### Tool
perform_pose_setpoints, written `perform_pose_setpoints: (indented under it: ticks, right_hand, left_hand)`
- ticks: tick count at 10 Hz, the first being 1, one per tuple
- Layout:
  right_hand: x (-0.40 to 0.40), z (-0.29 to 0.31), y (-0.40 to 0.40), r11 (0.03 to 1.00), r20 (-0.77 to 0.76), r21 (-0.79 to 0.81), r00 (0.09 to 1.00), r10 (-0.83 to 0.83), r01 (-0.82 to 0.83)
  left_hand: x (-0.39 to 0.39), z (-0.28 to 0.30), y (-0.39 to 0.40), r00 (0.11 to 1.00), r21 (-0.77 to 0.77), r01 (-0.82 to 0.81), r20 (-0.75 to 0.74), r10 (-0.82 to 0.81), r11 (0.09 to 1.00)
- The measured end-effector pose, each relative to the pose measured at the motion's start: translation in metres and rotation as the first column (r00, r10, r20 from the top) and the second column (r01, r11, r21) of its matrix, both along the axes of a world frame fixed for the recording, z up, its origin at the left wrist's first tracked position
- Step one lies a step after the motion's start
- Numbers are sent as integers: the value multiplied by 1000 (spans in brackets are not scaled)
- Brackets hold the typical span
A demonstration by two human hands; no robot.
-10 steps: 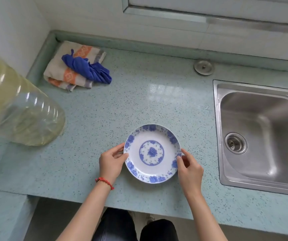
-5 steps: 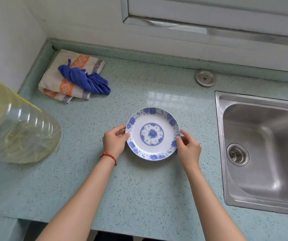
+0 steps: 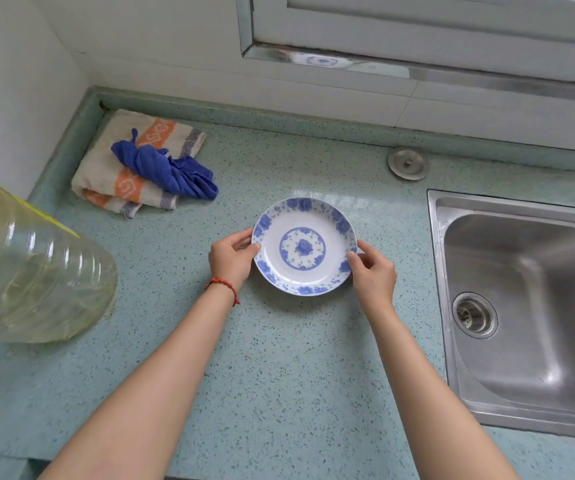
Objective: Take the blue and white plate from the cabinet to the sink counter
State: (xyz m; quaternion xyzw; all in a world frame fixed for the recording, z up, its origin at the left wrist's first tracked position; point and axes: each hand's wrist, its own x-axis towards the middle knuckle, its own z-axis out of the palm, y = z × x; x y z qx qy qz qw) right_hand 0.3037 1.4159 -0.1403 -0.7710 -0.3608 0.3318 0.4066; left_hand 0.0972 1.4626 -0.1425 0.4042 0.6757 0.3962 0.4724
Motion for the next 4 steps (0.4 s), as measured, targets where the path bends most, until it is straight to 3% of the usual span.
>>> perform_pose_setpoints:
  ticks: [2, 4]
  right_hand:
    - [-2, 6, -8, 999, -41, 12, 998, -46, 46]
    - [-7, 15, -41, 992, 248, 30, 963, 109, -120]
  left_hand:
    - [-3, 2, -12, 993, 58, -35, -114, 41, 998]
    - [-13, 9, -48, 936, 258, 110, -353, -12, 960]
